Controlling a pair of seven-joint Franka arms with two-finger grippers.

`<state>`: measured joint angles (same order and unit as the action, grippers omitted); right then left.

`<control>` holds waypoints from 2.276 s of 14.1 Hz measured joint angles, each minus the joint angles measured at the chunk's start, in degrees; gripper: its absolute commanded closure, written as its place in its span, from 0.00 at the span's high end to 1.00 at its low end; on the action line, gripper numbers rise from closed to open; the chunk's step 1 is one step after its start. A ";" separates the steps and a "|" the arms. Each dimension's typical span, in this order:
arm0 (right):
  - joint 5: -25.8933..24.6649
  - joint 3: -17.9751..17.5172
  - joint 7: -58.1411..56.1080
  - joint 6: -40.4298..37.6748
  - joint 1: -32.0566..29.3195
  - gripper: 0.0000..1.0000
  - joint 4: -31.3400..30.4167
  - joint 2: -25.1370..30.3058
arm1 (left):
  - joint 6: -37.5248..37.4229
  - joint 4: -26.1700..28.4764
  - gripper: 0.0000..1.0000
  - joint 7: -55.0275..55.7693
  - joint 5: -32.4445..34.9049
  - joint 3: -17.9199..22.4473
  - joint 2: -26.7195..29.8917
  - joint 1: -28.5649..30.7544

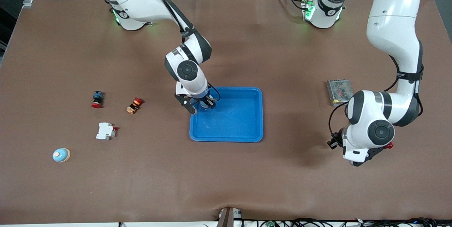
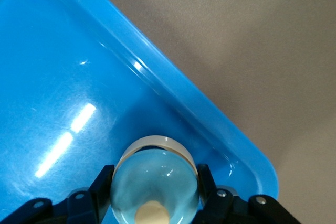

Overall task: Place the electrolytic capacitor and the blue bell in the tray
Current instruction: 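Release the bell in the tray while the left gripper brings capacitor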

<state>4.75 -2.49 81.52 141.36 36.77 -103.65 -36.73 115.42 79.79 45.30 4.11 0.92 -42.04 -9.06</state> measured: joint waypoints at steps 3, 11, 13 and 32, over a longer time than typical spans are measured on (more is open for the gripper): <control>0.00 0.01 0.01 0.01 0.00 0.00 0.19 -0.21 | -0.29 -0.90 0.04 8.00 -0.38 -0.13 1.45 -2.23; 0.00 0.01 0.01 0.60 0.30 0.30 0.98 -1.50 | -0.43 -2.58 0.02 31.74 -0.53 -0.58 2.80 -13.52; 0.00 0.02 0.07 0.66 0.30 1.00 1.01 -1.54 | -0.39 -2.59 0.02 35.99 -0.53 -0.59 2.79 -15.90; -0.81 2.27 -26.23 -29.07 -10.32 1.00 17.64 1.40 | 5.83 -2.31 0.02 49.36 -1.67 -0.76 -5.41 -31.56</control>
<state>3.94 -0.23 55.29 112.30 26.45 -86.01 -35.34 121.25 77.48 94.66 2.45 0.16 -47.44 -40.62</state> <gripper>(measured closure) 0.000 0.656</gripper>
